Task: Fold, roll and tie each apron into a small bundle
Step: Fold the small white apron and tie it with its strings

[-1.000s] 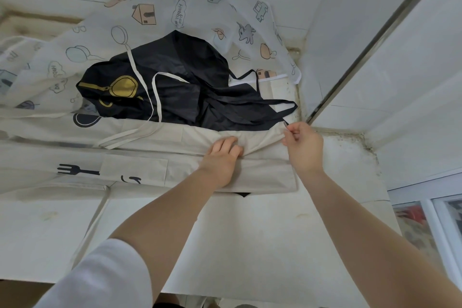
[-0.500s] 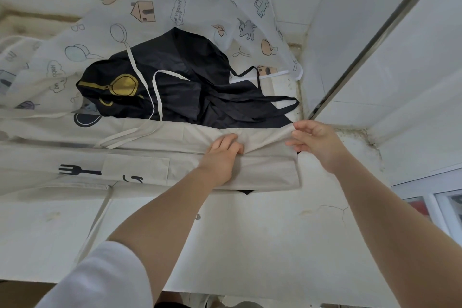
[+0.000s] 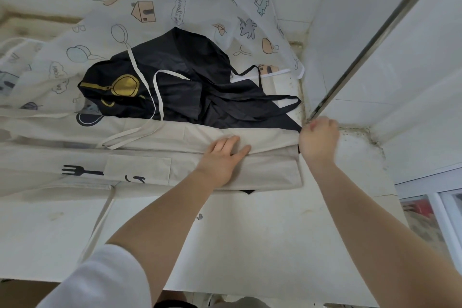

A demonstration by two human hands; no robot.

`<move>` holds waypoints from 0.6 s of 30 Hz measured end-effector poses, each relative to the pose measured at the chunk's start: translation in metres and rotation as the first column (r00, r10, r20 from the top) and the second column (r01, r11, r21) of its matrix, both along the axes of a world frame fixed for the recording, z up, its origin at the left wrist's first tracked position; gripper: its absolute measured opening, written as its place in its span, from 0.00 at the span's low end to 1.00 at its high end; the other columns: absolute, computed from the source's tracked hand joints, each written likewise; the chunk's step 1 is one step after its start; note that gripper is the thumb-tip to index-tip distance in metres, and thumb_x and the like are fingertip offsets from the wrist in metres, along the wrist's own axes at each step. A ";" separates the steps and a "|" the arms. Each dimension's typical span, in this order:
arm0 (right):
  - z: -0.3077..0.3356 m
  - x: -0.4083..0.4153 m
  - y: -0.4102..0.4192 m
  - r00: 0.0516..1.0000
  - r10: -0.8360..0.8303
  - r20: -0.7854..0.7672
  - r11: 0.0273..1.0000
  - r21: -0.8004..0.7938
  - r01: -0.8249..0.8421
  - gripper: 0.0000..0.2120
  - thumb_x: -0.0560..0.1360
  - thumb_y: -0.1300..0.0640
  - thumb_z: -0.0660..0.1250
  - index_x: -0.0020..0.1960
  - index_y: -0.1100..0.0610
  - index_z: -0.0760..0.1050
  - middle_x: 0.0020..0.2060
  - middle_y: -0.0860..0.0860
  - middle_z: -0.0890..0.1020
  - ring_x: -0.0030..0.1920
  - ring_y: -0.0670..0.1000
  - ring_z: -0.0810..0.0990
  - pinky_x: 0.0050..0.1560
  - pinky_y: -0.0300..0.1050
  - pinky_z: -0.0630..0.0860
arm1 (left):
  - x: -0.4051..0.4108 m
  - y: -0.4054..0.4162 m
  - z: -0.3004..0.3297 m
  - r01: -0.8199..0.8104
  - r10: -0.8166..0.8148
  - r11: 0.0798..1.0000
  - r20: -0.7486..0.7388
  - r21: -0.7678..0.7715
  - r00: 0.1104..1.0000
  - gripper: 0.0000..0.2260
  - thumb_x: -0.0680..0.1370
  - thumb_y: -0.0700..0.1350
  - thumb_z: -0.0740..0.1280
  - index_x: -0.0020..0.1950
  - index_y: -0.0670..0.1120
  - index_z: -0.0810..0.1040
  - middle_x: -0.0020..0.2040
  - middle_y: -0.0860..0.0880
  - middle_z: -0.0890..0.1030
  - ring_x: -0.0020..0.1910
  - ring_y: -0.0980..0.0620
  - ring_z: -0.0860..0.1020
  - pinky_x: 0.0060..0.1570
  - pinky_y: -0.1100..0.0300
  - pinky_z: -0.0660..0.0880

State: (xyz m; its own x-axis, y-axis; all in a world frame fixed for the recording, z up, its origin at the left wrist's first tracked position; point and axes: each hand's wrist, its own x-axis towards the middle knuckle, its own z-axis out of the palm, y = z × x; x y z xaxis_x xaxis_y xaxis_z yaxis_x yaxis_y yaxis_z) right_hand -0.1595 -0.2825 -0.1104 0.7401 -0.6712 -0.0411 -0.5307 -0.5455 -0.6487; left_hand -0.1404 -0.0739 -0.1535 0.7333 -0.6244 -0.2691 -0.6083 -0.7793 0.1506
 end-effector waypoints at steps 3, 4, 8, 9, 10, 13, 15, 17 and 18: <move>0.002 0.002 0.042 0.848 0.507 0.157 0.855 -0.218 -0.471 0.16 0.73 0.61 0.57 0.58 0.67 0.73 0.59 0.63 0.73 0.61 0.61 0.71 0.64 0.52 0.65 | -0.001 0.003 -0.006 0.013 -0.013 1.000 -0.019 0.000 1.000 0.30 0.80 0.39 0.56 0.77 0.54 0.46 0.77 0.47 0.42 0.76 0.46 0.43 0.75 0.54 0.46; -0.002 -0.001 0.059 0.739 0.670 0.067 0.736 -0.189 -0.650 0.21 0.76 0.58 0.56 0.65 0.67 0.69 0.66 0.63 0.69 0.68 0.60 0.66 0.70 0.50 0.61 | -0.001 0.005 -0.010 0.003 -0.006 0.999 -0.059 -0.053 0.998 0.29 0.80 0.40 0.56 0.77 0.53 0.47 0.77 0.48 0.43 0.76 0.47 0.44 0.75 0.54 0.48; -0.044 -0.019 0.081 0.540 0.746 -0.389 0.572 -0.038 -0.819 0.30 0.81 0.43 0.46 0.78 0.55 0.42 0.77 0.49 0.43 0.77 0.49 0.41 0.76 0.48 0.41 | 0.002 0.017 -0.011 -0.073 0.016 0.951 -0.190 -0.300 0.982 0.26 0.80 0.42 0.58 0.77 0.47 0.53 0.77 0.49 0.53 0.75 0.50 0.53 0.74 0.57 0.52; -0.050 -0.023 0.073 0.550 0.689 -0.472 0.584 -0.088 -0.807 0.31 0.80 0.40 0.42 0.77 0.52 0.39 0.77 0.47 0.40 0.76 0.49 0.39 0.75 0.48 0.39 | 0.003 0.025 -0.009 -0.007 -0.011 0.984 -0.105 -0.176 0.994 0.28 0.79 0.41 0.60 0.77 0.46 0.52 0.77 0.49 0.52 0.76 0.50 0.52 0.74 0.58 0.49; -0.054 -0.025 0.062 0.561 0.635 -0.531 0.583 -0.147 -0.799 0.31 0.79 0.38 0.40 0.77 0.50 0.38 0.76 0.46 0.38 0.76 0.50 0.37 0.75 0.50 0.38 | 0.004 0.036 -0.009 0.031 -0.031 0.998 -0.006 -0.048 0.999 0.33 0.77 0.41 0.65 0.77 0.45 0.51 0.77 0.49 0.51 0.76 0.49 0.52 0.74 0.58 0.47; -0.051 -0.027 0.035 0.575 0.513 -0.637 0.632 -0.172 -0.755 0.30 0.80 0.38 0.43 0.77 0.46 0.37 0.76 0.47 0.36 0.76 0.52 0.36 0.75 0.51 0.38 | 0.003 0.072 -0.008 0.057 -0.074 0.996 0.251 0.075 0.965 0.41 0.61 0.50 0.79 0.69 0.44 0.64 0.68 0.46 0.71 0.68 0.47 0.64 0.70 0.52 0.55; -0.043 -0.024 0.035 0.581 0.433 -0.689 0.689 -0.162 -0.706 0.30 0.80 0.40 0.44 0.77 0.48 0.39 0.76 0.49 0.38 0.76 0.54 0.38 0.75 0.51 0.40 | 0.003 0.094 -0.011 0.063 -0.076 0.997 0.402 0.045 0.912 0.35 0.59 0.49 0.80 0.61 0.43 0.70 0.60 0.45 0.76 0.61 0.45 0.68 0.65 0.49 0.60; -0.032 -0.017 0.058 0.625 0.350 -0.698 0.688 -0.262 -0.677 0.27 0.81 0.48 0.48 0.76 0.56 0.48 0.77 0.54 0.46 0.76 0.58 0.45 0.75 0.52 0.45 | 0.002 0.116 -0.006 -0.029 0.024 1.000 0.464 0.004 0.886 0.35 0.60 0.50 0.79 0.62 0.44 0.68 0.62 0.43 0.71 0.61 0.43 0.67 0.65 0.46 0.63; -0.027 -0.013 0.072 0.651 0.335 -0.681 0.662 -0.321 -0.677 0.24 0.80 0.53 0.50 0.74 0.58 0.52 0.76 0.56 0.50 0.76 0.58 0.48 0.75 0.52 0.48 | 0.002 0.124 -0.001 -0.113 0.107 0.994 0.467 -0.016 0.878 0.37 0.60 0.51 0.79 0.64 0.44 0.67 0.63 0.43 0.69 0.61 0.42 0.67 0.65 0.44 0.65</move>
